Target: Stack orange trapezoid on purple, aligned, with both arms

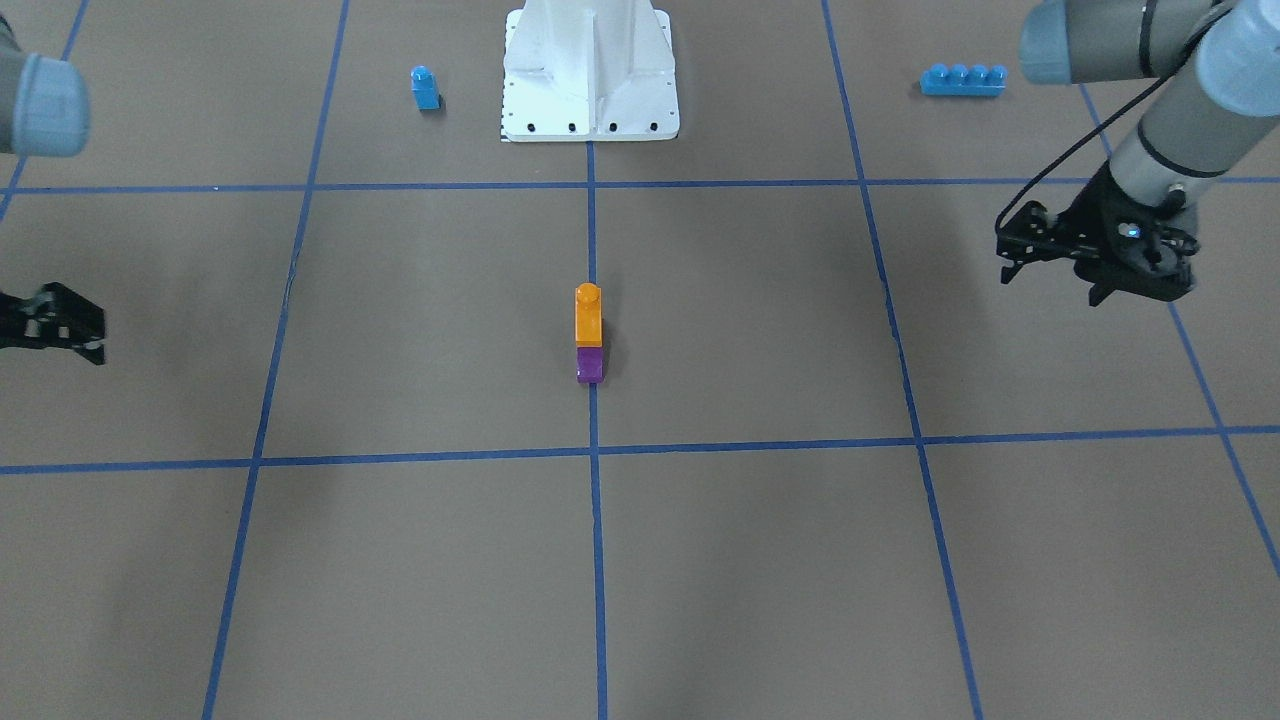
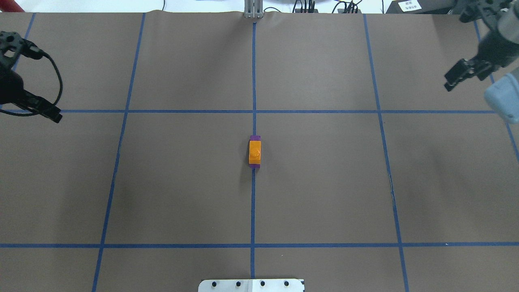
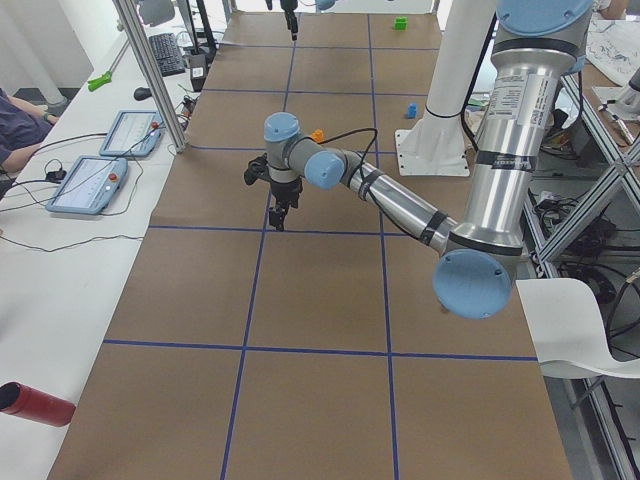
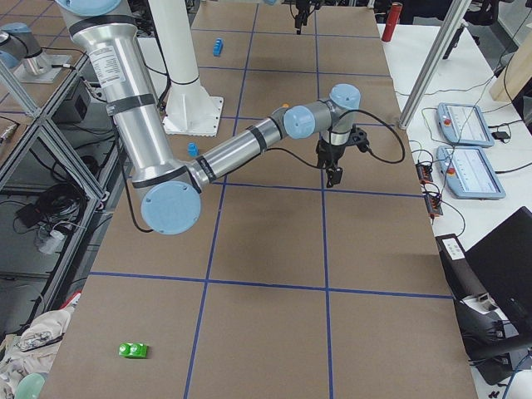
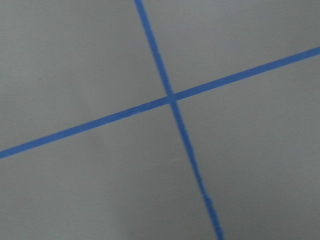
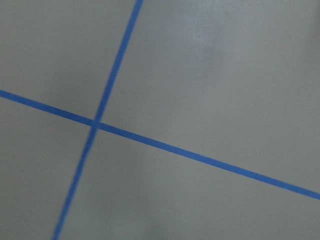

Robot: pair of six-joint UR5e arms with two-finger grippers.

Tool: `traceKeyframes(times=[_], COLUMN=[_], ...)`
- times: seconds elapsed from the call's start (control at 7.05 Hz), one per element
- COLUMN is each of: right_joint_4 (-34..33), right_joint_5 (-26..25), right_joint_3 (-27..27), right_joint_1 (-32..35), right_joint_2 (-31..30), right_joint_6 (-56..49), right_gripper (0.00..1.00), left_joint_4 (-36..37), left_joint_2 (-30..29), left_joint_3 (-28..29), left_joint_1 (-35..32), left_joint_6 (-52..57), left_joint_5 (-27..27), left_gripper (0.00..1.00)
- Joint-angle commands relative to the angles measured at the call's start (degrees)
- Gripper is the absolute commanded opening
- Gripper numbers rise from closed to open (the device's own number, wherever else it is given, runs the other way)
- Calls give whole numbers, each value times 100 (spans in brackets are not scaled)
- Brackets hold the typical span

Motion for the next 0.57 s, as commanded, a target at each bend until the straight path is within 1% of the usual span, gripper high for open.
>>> traceKeyframes(times=[0.0, 0.14, 0.28, 0.43], right_joint_4=[-3, -3, -12, 6], right_joint_5=[79, 139, 297, 281], right_joint_3=[-38, -47, -90, -82], right_joint_1=[837, 1206, 1558, 1718], right_joint_2=[-700, -981, -1210, -1465], right_joint_6=[-1367, -1580, -1678, -1583], right_gripper=[100, 100, 100, 100], left_joint_4=[52, 113, 53, -200], left_joint_2=[422, 615, 1087, 1101], left_joint_3=[128, 242, 391, 801], left_joint_1=[-900, -1288, -1735, -2184], left_joint_6=[1112, 1786, 2437, 2522], left_joint_5=[-384, -518, -458, -492], left_gripper=[100, 100, 100, 100])
